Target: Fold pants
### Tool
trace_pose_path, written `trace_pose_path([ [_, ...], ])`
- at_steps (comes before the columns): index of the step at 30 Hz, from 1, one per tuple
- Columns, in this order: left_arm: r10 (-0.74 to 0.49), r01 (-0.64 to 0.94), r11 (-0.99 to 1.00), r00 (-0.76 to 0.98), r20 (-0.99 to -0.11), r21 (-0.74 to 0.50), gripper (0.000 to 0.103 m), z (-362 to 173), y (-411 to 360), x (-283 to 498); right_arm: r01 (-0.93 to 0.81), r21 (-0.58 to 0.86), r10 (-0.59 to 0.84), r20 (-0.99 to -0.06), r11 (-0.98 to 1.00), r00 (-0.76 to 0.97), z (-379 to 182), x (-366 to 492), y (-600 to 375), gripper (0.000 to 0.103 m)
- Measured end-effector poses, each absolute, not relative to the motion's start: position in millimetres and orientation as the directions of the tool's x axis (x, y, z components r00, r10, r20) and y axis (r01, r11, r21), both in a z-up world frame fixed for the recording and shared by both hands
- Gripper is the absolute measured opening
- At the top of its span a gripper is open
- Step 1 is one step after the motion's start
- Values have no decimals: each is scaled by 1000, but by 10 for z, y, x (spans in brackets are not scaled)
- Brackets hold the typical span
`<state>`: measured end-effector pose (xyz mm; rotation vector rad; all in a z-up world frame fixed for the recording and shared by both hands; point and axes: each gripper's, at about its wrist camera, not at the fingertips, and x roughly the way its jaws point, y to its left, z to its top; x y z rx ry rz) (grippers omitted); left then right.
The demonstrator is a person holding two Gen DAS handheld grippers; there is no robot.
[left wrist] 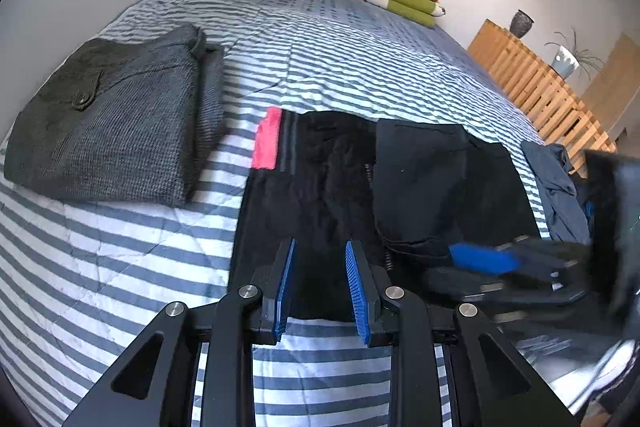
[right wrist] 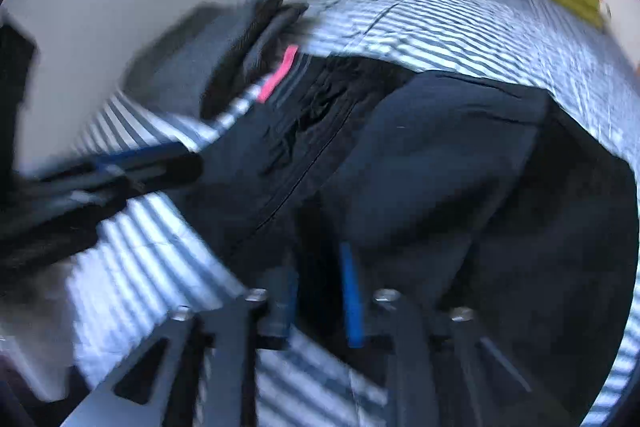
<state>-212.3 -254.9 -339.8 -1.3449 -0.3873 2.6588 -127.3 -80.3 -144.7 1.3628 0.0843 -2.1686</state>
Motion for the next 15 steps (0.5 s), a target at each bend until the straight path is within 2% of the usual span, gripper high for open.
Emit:
trace_pose_path([
  [1,239,-15,-958,-591,-770,-286,27,-3386,-2533,-2173,475,299,-482,-813,-828,-328,-1300,-1249,-546,39],
  [3,270,-41,-953,-570,-776,-302,28,-3360,-2434,-2254,441,330,-506,-776,-835,-376,-1100,-1203,-149,40],
  [5,318,-52,-937,-541,-778,-346,33,-3366,-2358,-2413,331,286,-422,-769,-899,-480,-979,-1159,420,47],
  [7,356,-42,-919,-514,-780,-392,56,-3362,-2289,-2559,234,267,-352,-782,-935,-514,-1019,-1168,815,51],
  [9,387,-41,-908,-469,-794,-417,66,-3469,-2167,-2861,120,273,-296,-821,-955,-489,-1198,-1211,1207,51],
  [10,387,-42,-909,-450,-804,-414,66,-3525,-2111,-2975,86,291,-297,-835,-953,-464,-1299,-1224,1344,51],
  [14,365,-22,-921,-396,-842,-389,63,-3711,-1857,-3351,51,345,-337,-856,-937,-392,-1637,-1224,1542,51],
  [15,377,-37,-917,-397,-837,-396,34,-3724,-1805,-3403,56,371,-364,-851,-927,-378,-1677,-1223,1547,51],
])
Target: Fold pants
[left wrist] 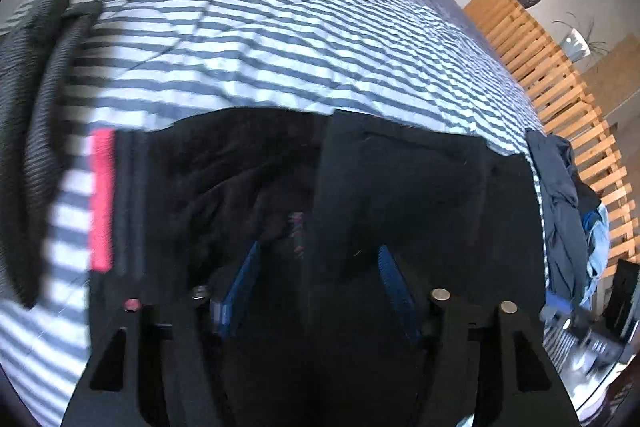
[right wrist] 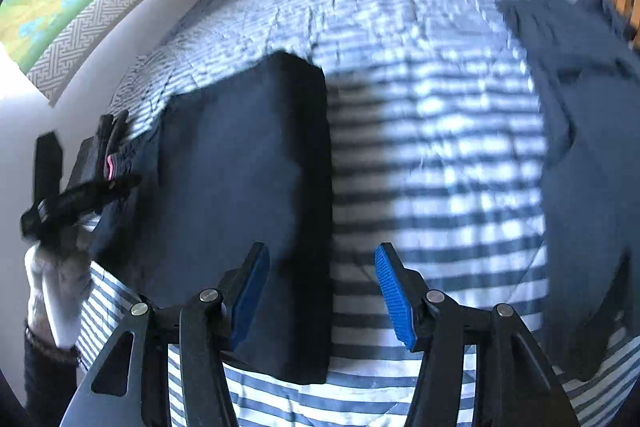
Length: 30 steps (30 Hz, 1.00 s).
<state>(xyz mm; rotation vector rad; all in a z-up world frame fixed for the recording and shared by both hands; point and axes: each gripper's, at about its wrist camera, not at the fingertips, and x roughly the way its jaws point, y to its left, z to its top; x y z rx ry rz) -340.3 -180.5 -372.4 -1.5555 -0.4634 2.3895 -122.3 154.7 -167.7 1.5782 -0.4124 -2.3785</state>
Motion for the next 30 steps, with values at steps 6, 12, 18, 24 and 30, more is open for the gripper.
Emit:
trace_pose_path([
  [6,140,-17,-988,-550,-824,-156,8,-3357,-1581,-3246,118,426,-440,-833,-897,-337,-1805,-1216,1367,51],
  [12,-34,44,-999,-582,-813,11,45,-3290,-1538,-3218,34,536,-519,-797,-843,-307,-1987,-1238,1578,53],
  [18,96,-244,-969,-551,-829,50,45,-3391,-827,-2966,85,509,-510,-808,-856,-295,-1962,-1280,1425,54],
  [24,60,-240,-968,-490,-869,69,47,-3856,-648,-3072,110,507,-516,-809,-855,-281,-1900,-1261,1273,11],
  [30,225,-166,-973,-560,-797,-158,45,-3333,-873,-3213,99,537,-537,-774,-837,-335,-1587,-1226,1281,7],
])
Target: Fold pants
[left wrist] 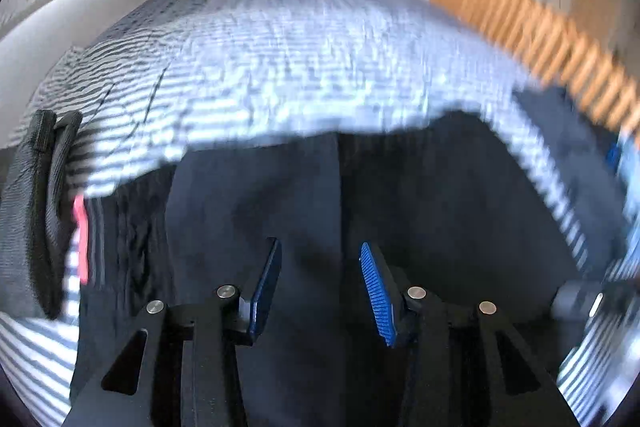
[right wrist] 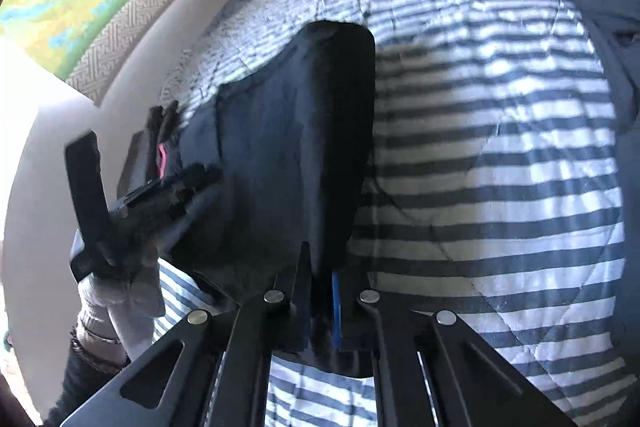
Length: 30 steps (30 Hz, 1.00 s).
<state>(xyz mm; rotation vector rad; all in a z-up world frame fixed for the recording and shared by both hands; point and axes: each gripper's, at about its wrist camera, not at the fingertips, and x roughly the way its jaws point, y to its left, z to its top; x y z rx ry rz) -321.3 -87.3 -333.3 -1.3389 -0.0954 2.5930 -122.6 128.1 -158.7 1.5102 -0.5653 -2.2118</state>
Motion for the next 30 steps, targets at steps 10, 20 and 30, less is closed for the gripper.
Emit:
trace_pose_path([
  [10,151,-120,-987,-462,-874,-107,45,-3479,-826,-3638,62,539,-524,-777,-840,-350,-1488,-1194,1348,5],
  [20,200,-190,-974,-451,-870,-125,44,-3514,-1293,-2444,233,515,-564,-713,-825,-417,-715,-1134,704,5],
  [30,189,-8,-973,-601,-777,-230,45,-2878,-2502,-1947,452,393,-571,-730,-801,-377,-467,-1204,-785,5],
])
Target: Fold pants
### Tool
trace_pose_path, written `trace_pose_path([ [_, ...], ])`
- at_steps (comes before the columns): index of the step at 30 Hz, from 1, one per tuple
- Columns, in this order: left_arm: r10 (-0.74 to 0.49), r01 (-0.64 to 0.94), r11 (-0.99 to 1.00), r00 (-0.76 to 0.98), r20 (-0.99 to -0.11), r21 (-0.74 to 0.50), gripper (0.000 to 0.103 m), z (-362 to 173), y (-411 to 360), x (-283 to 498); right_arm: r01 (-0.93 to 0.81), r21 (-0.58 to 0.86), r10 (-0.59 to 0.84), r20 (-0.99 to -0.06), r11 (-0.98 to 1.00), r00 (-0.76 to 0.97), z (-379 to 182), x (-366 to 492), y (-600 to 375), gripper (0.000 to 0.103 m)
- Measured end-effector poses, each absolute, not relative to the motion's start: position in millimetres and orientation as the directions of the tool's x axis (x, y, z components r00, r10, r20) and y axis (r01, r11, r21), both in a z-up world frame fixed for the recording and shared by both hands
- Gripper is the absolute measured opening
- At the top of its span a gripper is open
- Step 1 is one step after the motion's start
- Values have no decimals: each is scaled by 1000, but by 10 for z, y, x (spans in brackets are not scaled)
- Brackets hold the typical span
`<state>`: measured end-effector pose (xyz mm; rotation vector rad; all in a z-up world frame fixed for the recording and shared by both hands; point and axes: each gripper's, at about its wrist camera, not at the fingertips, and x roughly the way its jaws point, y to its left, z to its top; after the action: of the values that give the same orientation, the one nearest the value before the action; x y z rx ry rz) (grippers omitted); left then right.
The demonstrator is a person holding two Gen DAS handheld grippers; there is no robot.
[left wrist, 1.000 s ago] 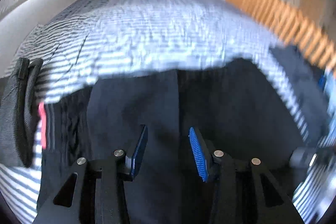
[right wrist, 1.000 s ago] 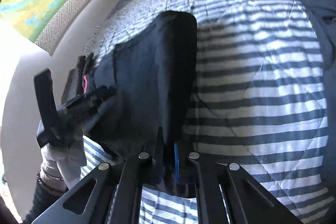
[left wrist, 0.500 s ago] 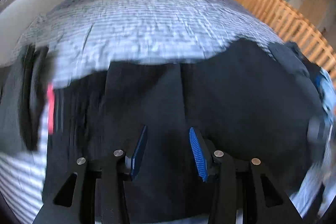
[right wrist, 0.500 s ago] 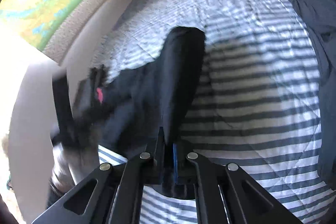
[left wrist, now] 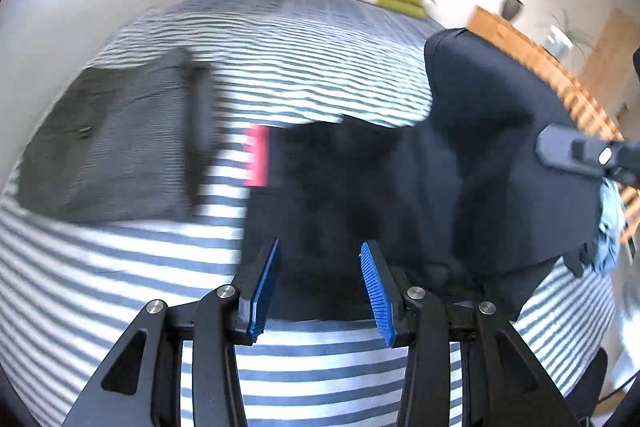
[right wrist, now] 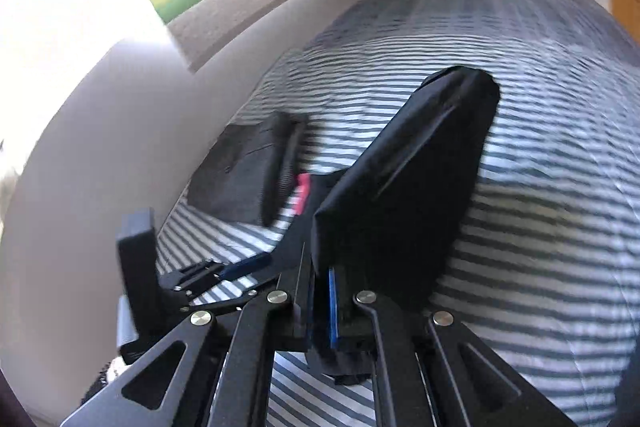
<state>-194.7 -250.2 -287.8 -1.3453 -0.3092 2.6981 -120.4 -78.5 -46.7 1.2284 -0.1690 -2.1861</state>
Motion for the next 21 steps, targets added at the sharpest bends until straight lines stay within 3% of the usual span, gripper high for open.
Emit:
trace_pose_path([
  [11,108,200,-933,-636,-764,-299,45,-2898,-3784,-1776,569,261,-455,-860,-780,-231,-1560,-1376,-2465,5],
  [15,107,201,-931,-649,-753,-305,45,-2869,-3885,-1868,581,321,-486,-861,-748,-150,-1646,-1350,-2454,9],
  [18,134,173,-930,-666,-734,-326,45,-2811,-3798,-1998,553,450,-607,-784,-701,-132,-1319,-1276,-1999,22],
  [21,173,107,-940,-670,-722,-325,45,-2774,-3561,-2180,533,459,-661,-695,-711,-283,-930,-1183,-1324,42],
])
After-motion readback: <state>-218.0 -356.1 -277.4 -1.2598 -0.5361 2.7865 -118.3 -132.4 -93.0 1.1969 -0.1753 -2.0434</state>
